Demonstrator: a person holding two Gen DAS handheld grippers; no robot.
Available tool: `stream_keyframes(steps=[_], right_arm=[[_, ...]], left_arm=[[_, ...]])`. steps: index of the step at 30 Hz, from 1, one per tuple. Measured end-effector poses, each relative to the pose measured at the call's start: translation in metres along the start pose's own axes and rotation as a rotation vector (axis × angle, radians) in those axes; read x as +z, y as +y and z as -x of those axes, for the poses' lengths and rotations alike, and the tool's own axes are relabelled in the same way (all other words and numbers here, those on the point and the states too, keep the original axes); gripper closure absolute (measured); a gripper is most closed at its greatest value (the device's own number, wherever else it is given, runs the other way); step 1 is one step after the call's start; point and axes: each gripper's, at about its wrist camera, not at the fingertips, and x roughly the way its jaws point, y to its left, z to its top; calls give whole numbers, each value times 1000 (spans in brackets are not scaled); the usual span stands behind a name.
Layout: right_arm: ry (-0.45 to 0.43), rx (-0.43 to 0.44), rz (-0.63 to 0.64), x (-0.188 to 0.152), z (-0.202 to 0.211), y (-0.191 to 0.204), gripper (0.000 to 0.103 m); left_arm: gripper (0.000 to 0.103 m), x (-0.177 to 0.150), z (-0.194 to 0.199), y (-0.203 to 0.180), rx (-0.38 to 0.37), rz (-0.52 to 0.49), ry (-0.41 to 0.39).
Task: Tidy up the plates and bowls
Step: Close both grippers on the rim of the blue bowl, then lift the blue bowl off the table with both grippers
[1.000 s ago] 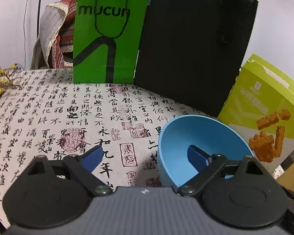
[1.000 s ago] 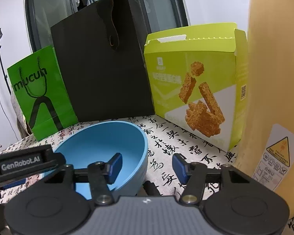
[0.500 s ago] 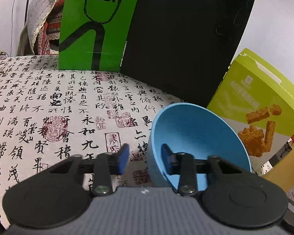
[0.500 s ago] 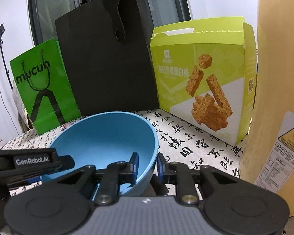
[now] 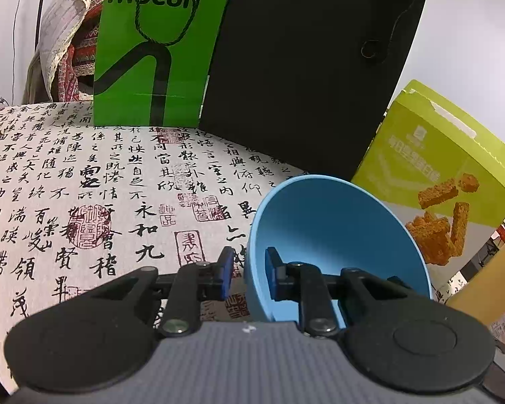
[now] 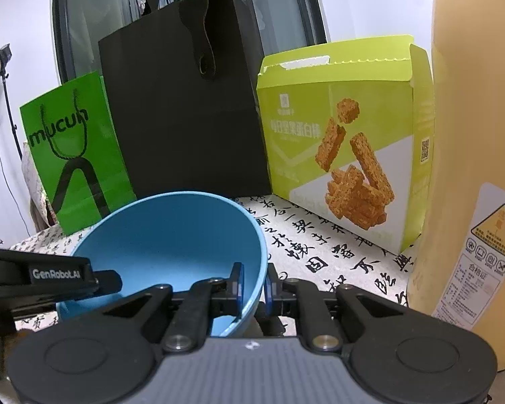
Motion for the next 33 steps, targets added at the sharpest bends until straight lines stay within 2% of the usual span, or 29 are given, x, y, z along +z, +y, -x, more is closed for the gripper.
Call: stream_keyframes(steps=[12, 33], right_arm=[[-48, 17, 2, -5, 2, 0, 91], [-50, 18, -11, -6, 1, 0, 91]], left_arm=[[83, -1, 0, 0, -19, -6, 0], [89, -1, -1, 2, -28, -3, 4]])
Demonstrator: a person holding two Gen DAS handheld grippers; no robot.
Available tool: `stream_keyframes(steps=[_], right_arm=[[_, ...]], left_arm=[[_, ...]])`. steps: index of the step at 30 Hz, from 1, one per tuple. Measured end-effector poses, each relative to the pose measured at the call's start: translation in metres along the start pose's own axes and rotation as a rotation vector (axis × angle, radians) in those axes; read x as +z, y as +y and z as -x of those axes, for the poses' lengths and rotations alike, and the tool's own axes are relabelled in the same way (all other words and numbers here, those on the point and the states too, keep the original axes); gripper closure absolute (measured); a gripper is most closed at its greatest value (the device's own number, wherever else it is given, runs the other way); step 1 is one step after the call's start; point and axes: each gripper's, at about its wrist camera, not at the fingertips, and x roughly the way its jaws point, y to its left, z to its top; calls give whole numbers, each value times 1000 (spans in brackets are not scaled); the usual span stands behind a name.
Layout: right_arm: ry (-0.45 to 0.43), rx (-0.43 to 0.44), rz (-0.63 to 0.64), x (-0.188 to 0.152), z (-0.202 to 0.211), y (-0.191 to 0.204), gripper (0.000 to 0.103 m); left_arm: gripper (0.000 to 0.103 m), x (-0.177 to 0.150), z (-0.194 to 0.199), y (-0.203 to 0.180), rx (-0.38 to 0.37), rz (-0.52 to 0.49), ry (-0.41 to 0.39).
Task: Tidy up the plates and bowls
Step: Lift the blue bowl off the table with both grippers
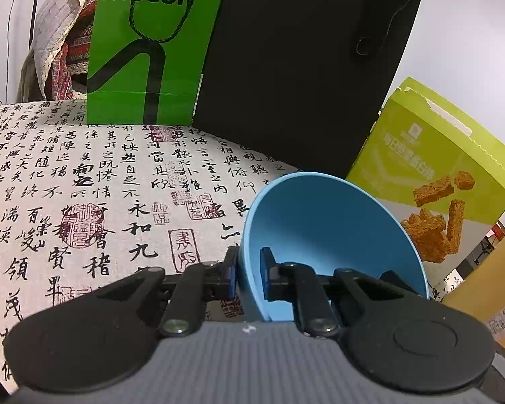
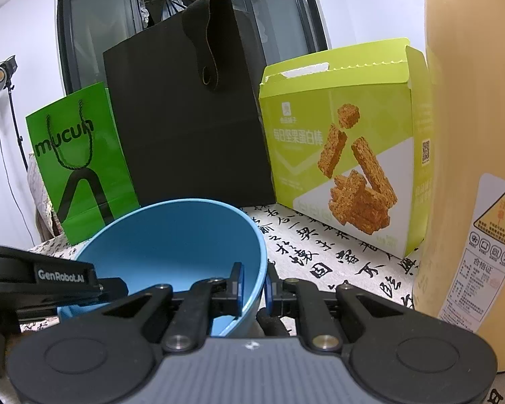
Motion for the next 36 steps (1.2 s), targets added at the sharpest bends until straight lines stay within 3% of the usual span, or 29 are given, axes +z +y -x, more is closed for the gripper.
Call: stream_keyframes(steps=[18, 24, 36], right_arm=[[6, 4, -13, 4, 1, 0, 91], [40, 43, -65, 17, 4, -9, 91], [20, 50, -45, 37, 42, 0, 91]], left_arm=[[91, -1, 7, -2, 10, -15, -36], [91, 0, 25, -14, 31, -81, -82], [91, 2, 65, -20, 26, -78, -104]])
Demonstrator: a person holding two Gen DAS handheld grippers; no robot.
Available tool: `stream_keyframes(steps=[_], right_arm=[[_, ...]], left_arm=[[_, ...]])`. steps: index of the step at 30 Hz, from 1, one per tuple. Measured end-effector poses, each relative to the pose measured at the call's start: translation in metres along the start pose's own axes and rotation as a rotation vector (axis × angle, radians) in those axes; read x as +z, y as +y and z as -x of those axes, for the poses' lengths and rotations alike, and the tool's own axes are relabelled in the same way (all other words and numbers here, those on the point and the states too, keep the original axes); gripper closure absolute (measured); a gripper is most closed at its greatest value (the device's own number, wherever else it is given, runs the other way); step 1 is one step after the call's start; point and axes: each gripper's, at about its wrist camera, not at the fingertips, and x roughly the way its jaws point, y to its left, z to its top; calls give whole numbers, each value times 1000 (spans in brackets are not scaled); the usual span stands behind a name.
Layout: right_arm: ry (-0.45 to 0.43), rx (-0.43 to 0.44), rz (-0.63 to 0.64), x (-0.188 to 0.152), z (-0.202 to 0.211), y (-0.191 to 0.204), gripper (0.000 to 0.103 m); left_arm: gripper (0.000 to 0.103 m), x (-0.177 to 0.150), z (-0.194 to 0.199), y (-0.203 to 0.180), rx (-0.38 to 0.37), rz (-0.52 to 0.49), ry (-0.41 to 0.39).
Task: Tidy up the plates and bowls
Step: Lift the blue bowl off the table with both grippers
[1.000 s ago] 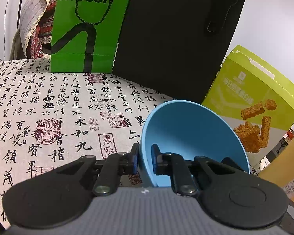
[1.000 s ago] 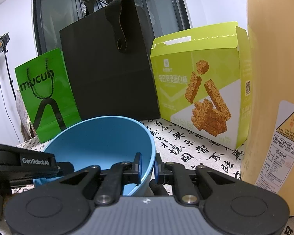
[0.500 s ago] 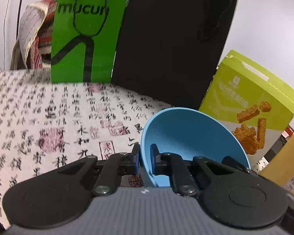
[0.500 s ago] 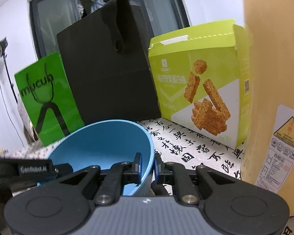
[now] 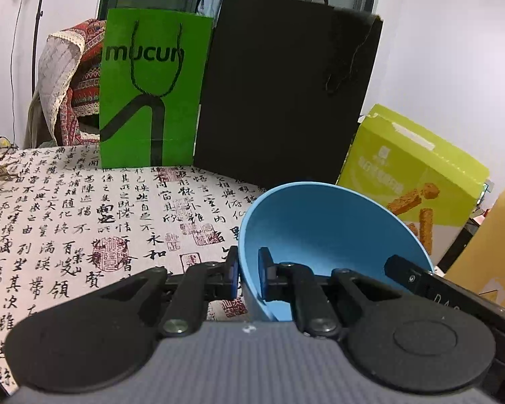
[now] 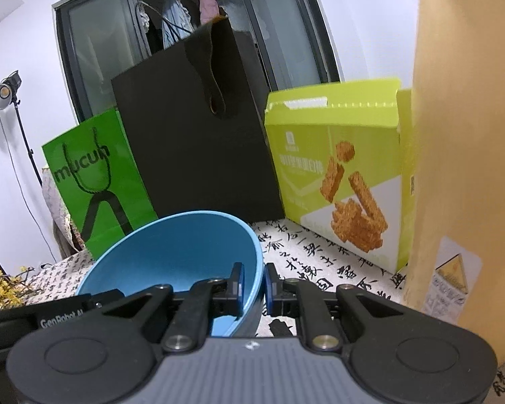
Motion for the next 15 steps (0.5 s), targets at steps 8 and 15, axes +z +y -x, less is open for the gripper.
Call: stream_keyframes(steps=[8, 15], right_arm=[[-26, 8, 8, 9, 36, 14, 91], [-55, 14, 25, 8, 70, 29, 91]], left_arm=[[91, 4, 39, 2, -1, 1, -35], [91, 2, 75, 8, -1, 11, -60]])
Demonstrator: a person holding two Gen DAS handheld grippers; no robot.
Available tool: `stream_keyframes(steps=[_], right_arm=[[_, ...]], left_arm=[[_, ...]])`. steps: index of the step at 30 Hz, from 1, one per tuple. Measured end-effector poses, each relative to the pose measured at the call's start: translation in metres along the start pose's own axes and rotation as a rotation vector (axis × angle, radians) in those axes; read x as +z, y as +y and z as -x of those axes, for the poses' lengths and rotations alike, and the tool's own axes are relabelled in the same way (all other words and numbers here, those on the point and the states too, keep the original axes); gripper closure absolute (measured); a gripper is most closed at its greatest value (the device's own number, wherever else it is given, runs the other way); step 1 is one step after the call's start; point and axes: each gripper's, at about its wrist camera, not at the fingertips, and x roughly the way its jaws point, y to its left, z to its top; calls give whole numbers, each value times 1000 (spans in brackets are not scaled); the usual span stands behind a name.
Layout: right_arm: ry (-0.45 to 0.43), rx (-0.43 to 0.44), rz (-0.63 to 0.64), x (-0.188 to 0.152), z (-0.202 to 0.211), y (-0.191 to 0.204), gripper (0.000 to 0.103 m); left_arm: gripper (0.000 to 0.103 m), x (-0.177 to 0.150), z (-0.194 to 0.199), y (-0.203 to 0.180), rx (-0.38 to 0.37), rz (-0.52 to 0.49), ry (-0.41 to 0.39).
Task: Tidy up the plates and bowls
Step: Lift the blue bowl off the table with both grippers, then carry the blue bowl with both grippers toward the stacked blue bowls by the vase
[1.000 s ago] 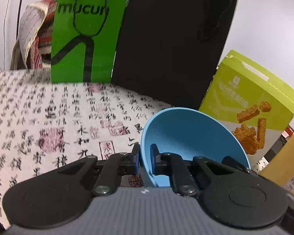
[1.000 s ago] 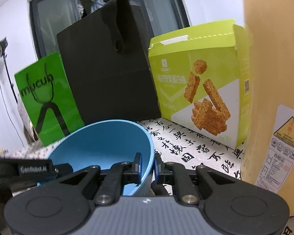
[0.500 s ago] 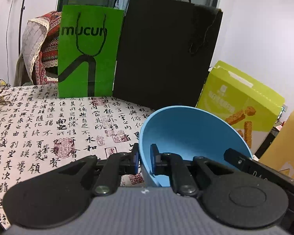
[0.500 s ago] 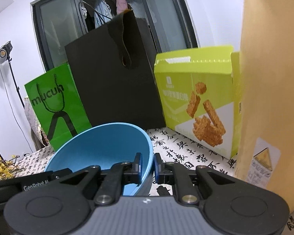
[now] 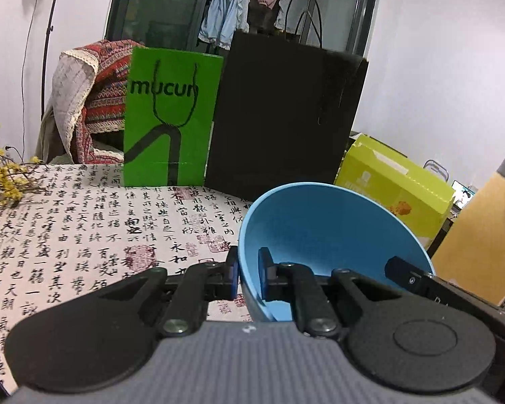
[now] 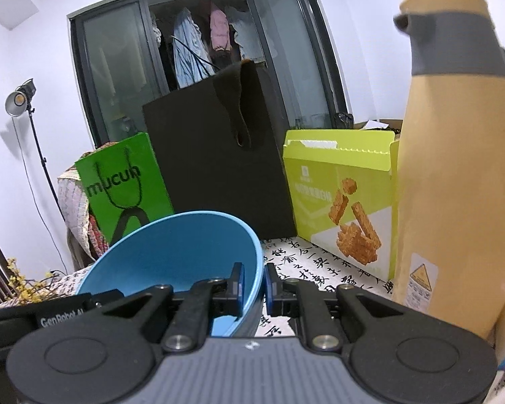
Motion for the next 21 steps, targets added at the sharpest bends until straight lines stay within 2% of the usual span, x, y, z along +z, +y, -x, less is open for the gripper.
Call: stream_keyframes(steps=[12, 21], right_arm=[[-33, 12, 0, -15, 56, 13, 91], [-39, 18, -7, -25, 78, 21, 91]], left_arm=[[91, -15, 54, 7, -7, -21, -36], [91, -23, 80, 12, 2, -35, -56]])
